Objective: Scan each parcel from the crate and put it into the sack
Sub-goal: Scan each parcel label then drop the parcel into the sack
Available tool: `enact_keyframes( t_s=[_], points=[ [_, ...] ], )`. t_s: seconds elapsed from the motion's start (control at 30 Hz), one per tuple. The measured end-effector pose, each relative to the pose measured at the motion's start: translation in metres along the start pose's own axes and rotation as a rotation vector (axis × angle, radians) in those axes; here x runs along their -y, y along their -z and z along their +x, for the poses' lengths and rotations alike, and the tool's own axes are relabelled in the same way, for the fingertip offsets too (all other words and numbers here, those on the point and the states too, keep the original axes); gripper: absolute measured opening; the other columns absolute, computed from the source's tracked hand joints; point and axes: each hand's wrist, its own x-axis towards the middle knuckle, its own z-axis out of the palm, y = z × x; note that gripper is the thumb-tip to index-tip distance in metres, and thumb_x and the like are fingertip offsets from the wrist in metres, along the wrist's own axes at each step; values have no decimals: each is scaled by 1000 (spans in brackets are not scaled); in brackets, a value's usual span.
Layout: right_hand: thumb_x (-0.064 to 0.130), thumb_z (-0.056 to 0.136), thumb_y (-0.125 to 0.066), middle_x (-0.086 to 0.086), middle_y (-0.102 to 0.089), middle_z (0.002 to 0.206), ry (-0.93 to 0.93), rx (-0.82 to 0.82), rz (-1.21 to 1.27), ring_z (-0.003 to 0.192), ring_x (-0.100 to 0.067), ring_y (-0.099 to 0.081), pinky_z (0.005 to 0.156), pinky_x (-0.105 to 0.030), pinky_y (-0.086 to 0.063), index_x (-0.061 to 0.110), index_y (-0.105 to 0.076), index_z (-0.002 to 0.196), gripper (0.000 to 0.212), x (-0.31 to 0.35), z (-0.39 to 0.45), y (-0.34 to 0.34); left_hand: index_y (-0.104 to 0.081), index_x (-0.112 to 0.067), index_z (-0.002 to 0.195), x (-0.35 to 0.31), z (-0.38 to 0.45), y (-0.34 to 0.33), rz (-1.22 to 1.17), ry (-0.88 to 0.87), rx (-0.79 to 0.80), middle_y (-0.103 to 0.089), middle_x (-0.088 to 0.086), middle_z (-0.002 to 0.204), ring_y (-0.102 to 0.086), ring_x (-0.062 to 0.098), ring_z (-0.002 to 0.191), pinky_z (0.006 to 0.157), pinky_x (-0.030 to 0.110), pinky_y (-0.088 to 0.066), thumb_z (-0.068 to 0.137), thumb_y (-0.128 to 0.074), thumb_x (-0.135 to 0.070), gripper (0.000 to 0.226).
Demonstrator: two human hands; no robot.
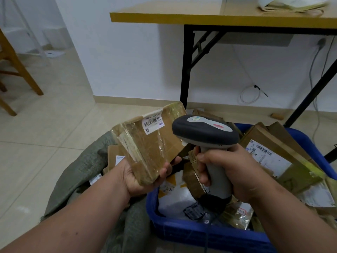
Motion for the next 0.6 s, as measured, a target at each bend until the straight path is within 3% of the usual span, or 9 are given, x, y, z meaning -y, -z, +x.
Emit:
enact_keyframes(
  t_s=[0.43,0.6],
  points=[
    [13,67,-64,-11,-59,61,-16,10,-31,51,-21,-57,48,-30,-48,2,-61,84,21,0,2,2,-52,-8,132,1,2,1,6,-10,-13,-66,27,101,-68,34,58,44,40,-57,97,-38,-56,61],
    [14,68,-65,-13,-58,62,-8,9,-46,51,-22,-57,48,-31,-48,3,-62,80,16,-1,3,2,-57,-2,124,0,0,1,18,-7,-24,-65,25,100,-67,33,57,44,39,-57,95,-42,-54,62]
  ],
)
